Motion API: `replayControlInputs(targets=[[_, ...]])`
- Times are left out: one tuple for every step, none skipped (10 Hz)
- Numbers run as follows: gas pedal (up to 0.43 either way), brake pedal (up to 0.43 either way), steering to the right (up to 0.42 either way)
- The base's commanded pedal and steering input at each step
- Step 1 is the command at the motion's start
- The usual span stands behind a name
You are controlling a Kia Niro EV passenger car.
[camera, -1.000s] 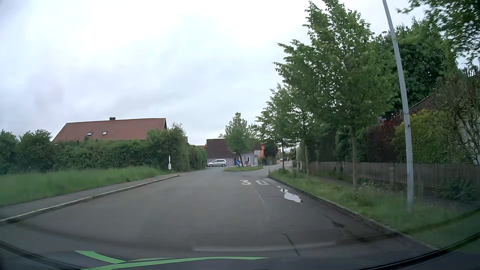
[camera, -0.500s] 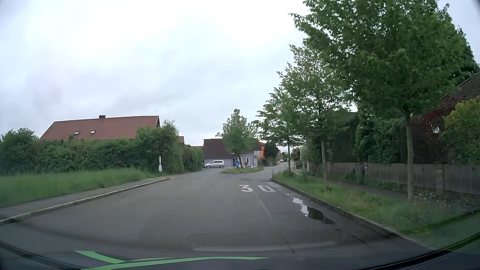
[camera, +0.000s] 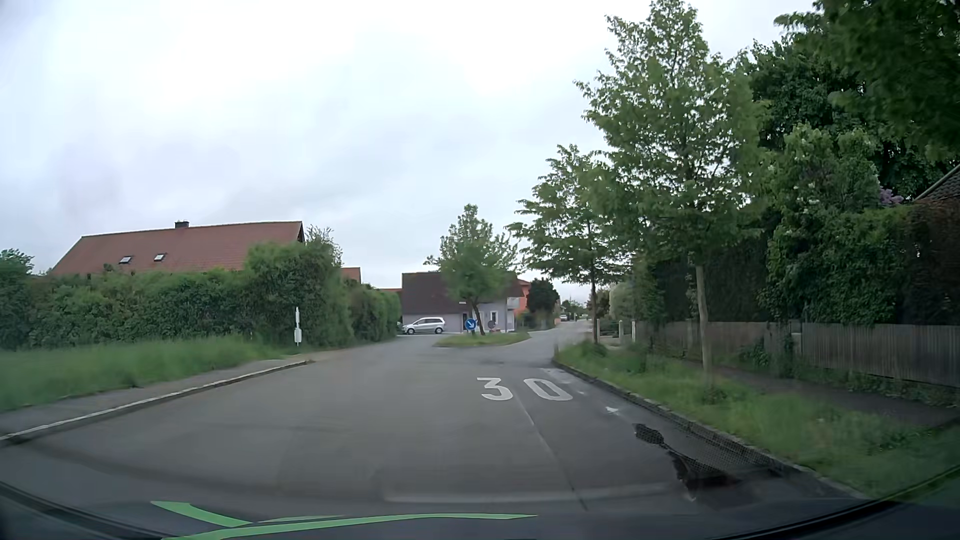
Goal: Follow the waypoints while adhering to traffic rules and regulations
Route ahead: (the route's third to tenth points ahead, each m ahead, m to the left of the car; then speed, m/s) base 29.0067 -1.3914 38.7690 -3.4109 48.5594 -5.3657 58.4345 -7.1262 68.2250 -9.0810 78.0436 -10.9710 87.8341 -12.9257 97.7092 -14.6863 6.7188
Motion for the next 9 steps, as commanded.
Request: replayControlInputs(targets=[[0.000, 0.000, 0.004], [0.000, 0.000, 0.005], [0.000, 0.000, 0.006], [0.000, 0.000, 0.006], [0.000, 0.000, 0.006], [0.000, 0.000, 0.006], [0.000, 0.000, 0.007], [0.000, 0.000, 0.009], [0.000, 0.000, 0.009]])
